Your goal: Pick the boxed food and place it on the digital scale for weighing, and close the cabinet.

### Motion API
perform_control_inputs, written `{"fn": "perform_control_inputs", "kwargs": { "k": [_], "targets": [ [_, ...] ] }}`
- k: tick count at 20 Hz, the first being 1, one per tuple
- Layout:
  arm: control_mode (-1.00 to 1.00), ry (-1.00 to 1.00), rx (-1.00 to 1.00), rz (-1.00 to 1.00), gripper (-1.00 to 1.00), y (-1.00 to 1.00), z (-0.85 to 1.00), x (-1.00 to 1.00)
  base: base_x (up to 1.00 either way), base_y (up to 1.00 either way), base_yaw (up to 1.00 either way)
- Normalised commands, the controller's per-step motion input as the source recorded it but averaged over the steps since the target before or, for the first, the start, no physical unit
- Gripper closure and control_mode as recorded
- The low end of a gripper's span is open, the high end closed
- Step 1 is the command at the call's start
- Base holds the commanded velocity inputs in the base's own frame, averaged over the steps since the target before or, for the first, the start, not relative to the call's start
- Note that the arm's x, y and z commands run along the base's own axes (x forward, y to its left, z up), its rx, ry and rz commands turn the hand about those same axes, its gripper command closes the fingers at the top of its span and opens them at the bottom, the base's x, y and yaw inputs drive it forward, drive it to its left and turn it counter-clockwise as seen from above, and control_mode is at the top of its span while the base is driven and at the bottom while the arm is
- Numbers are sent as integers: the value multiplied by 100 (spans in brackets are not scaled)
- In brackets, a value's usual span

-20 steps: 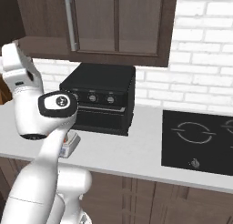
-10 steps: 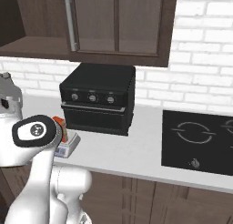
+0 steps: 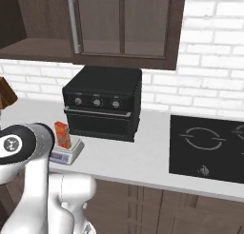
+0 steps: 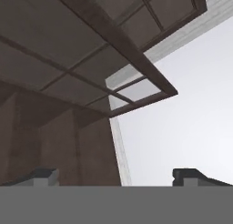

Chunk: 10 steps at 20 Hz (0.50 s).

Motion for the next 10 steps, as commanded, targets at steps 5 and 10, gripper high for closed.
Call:
{"fn": "perform_control_inputs", "kwargs": {
  "k": [5,10],
  "targets": [
    [-100,0,14,0,-100,67,-12,-67,0,0,0],
    [-100,8,-2,3,-100,98,-14,-89,0,0,0]
  ]
}}
